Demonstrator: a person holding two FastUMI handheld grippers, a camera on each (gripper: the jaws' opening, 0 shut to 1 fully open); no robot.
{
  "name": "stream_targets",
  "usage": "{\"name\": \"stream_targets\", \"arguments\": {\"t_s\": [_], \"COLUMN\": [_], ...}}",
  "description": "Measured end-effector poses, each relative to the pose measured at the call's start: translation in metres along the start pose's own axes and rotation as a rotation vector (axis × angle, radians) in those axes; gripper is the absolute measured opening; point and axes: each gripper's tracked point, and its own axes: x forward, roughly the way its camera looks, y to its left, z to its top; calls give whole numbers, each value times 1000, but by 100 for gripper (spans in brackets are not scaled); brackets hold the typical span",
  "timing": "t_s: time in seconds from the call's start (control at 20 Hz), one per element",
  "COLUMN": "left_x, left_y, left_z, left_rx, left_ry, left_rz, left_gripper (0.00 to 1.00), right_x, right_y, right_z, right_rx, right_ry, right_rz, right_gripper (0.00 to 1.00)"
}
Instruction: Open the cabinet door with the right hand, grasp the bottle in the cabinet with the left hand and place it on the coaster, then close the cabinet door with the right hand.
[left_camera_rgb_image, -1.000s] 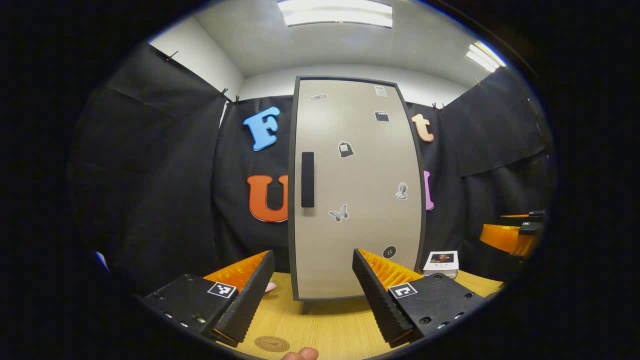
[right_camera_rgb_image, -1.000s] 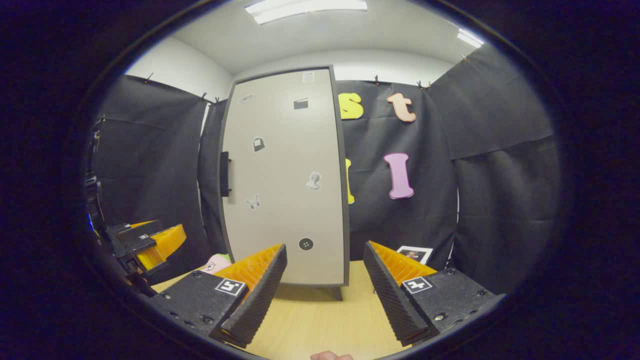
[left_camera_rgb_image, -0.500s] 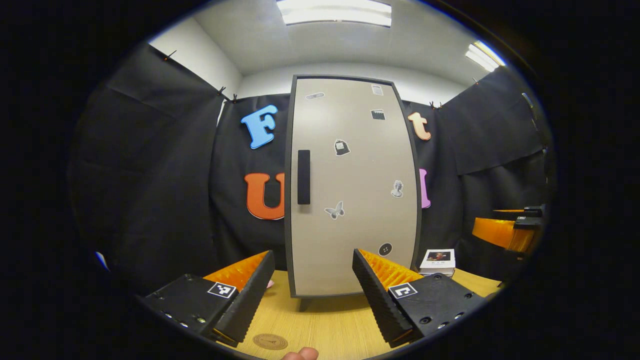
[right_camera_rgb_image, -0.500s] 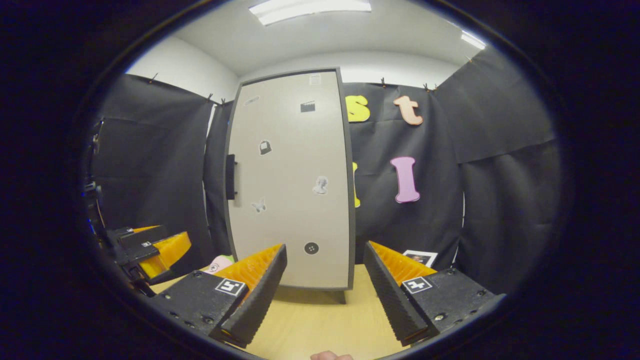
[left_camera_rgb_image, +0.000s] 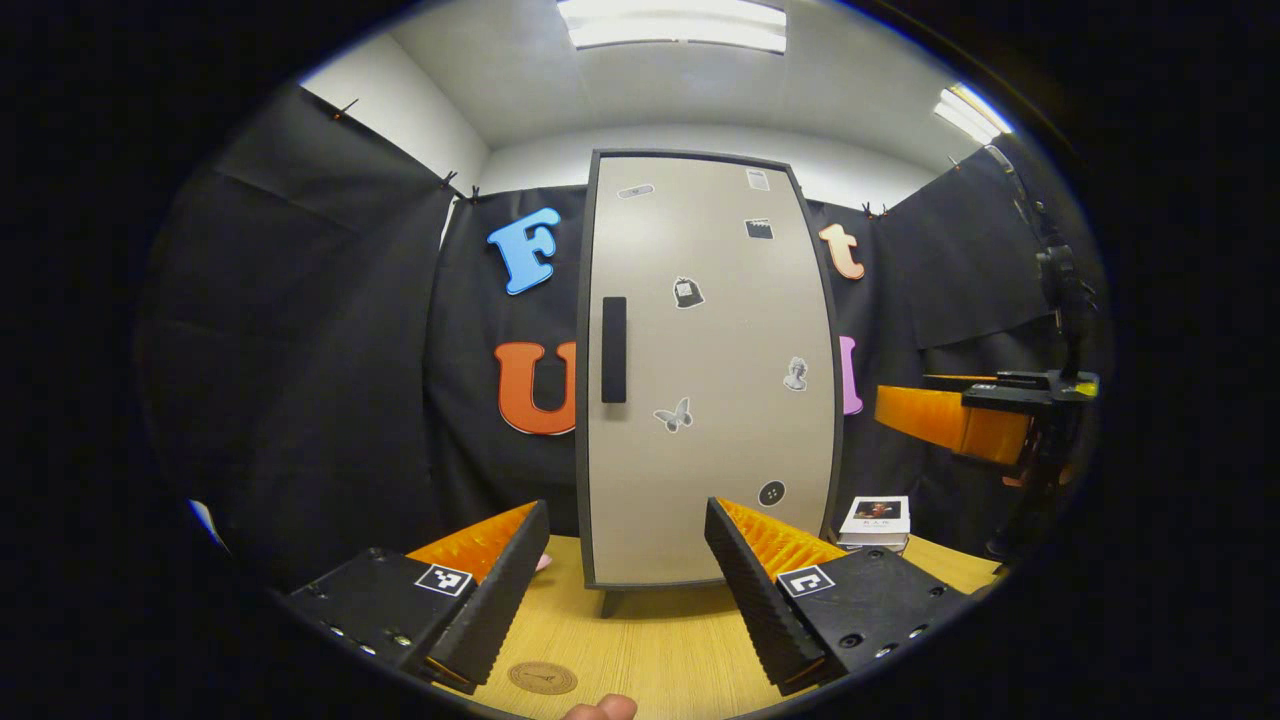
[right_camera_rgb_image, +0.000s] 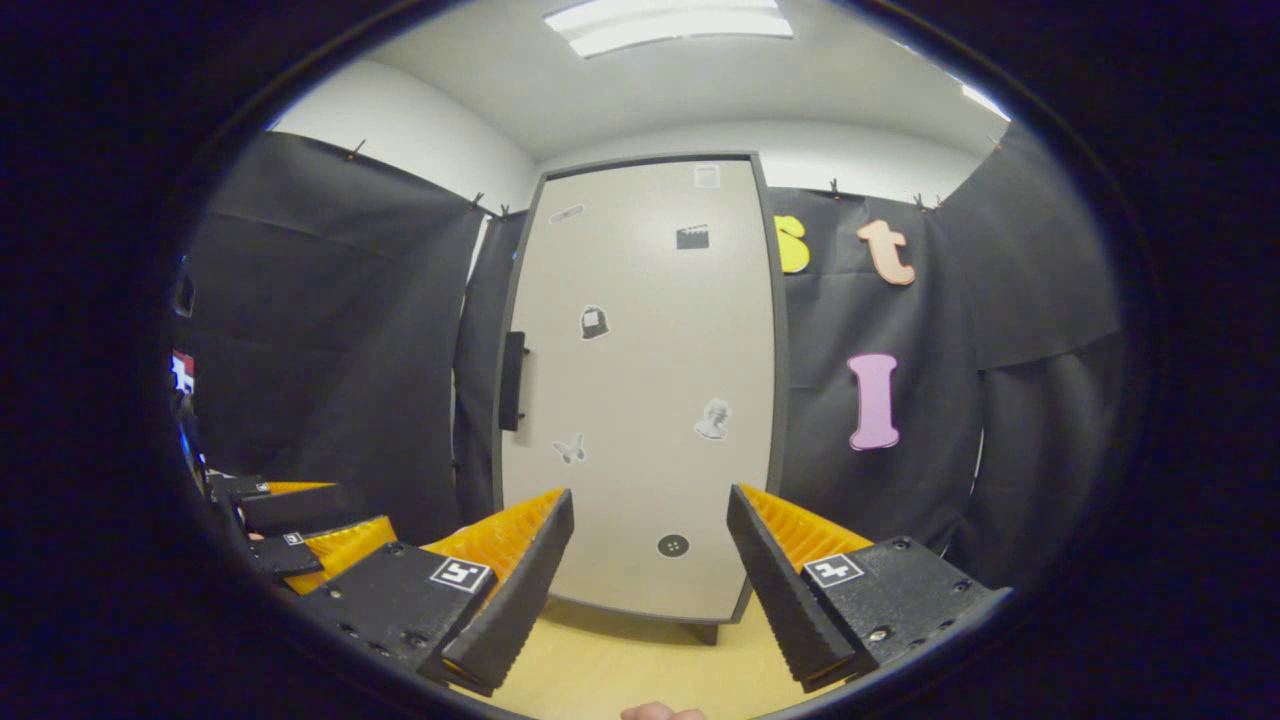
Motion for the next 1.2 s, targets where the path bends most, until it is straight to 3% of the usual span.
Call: {"name": "stream_targets", "arguments": {"t_s": [0.2, 0.25, 0.4, 0.55, 0.65, 0.7, 0.85, 1.0, 1.1, 1.2], "left_x": [-6, -7, -11, -12, -13, -13, -13, -14, -14, -13], "left_y": [1, 2, 5, 8, 12, 16, 21, 26, 30, 33], "left_z": [-6, -8, -14, -15, -14, -13, -11, -12, -15, -16], "left_rx": [6, 11, 17, 5, 6, 7, 2, 0, -3, -7], "left_ry": [12, 15, 28, 34, 32, 31, 24, 26, 32, 37], "left_rz": [1, 4, 12, 15, 23, 32, 40, 51, 60, 65], "left_gripper": [95, 95, 95, 95, 95, 95, 95, 95, 95, 95], "right_x": [37, 47, 80, 111, 130, 141, 172, 198, 212, 225], "right_y": [32, 40, 66, 88, 97, 101, 110, 126, 136, 144], "right_z": [10, 12, 24, 34, 37, 38, 41, 40, 36, 34], "right_rx": [15, 15, 25, 27, 17, 11, -16, -15, -10, -1], "right_ry": [-1, 0, 1, 7, 12, 13, 19, 42, 66, 82], "right_rz": [104, 127, 197, 252, 263, 267, 264, 282, 291, 298], "right_gripper": [95, 99, 95, 99, 94, 99, 94, 99, 94, 99]}}
